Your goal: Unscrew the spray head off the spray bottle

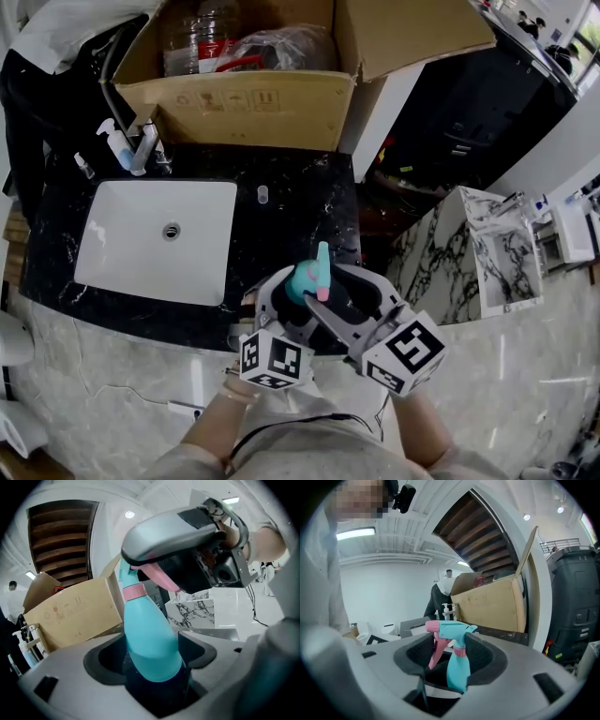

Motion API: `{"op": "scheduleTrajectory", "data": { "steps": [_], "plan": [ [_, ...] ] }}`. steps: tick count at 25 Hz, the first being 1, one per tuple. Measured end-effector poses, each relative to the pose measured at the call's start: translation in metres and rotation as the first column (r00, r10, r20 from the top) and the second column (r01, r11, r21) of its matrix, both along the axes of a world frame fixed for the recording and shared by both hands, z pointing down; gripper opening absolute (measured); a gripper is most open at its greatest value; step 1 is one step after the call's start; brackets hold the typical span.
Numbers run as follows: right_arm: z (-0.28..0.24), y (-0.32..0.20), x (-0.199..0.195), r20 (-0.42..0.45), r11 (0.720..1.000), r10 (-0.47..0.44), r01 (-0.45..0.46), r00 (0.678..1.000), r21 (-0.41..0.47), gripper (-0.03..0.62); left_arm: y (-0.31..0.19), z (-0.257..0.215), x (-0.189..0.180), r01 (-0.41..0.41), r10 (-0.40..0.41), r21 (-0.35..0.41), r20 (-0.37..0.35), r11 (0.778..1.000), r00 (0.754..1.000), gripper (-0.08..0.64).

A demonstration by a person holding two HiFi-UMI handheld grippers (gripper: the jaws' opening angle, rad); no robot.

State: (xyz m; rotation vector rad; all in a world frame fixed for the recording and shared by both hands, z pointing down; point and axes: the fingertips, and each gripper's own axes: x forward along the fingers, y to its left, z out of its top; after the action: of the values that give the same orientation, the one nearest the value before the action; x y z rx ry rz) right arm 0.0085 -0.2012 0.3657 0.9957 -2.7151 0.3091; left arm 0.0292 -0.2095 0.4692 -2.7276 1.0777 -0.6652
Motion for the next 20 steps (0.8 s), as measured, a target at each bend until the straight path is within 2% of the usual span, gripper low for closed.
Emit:
{"op": "scheduleTrajectory", "data": {
  "steps": [2,3,6,9,17,20],
  "plan": [
    [0.0,0.003,0.005,0.025,0.999,-0.045,0.045,0.999,-0.017,0.194,0.0,0.0,-0.001,-0.029,0.028,-0.01,-0.021,1.0,0.999,0.348],
    [0.0,0.004,0.01,0.042,0.998,-0.054,0.056,0.998,-0.026,0.136,0.0,0.0,-0.001,-0.041,0.041,-0.014,-0.032,0.999,0.999,0.347],
    [0.002,0.003,0.027,0.051,0.999,-0.031,0.032,0.998,-0.036,0.072,0.001,-0.001,-0.002,-0.075,0.074,-0.012,-0.043,0.997,0.996,0.342],
    [0.006,0.001,0.041,0.033,0.999,-0.014,0.015,0.999,-0.033,0.063,0.0,-0.002,-0.003,-0.084,0.083,-0.017,-0.057,0.996,0.995,0.341],
    [0.009,-0.009,0.065,0.09,0.998,0.034,-0.03,0.995,-0.046,0.06,0.001,-0.002,-0.004,-0.135,0.132,-0.029,-0.096,0.99,0.987,0.333],
    [-0.002,-0.011,0.065,0.108,0.999,0.04,-0.04,0.993,-0.005,0.06,0.001,-0.002,-0.004,-0.137,0.133,-0.04,-0.091,0.99,0.987,0.333]
  ]
}}
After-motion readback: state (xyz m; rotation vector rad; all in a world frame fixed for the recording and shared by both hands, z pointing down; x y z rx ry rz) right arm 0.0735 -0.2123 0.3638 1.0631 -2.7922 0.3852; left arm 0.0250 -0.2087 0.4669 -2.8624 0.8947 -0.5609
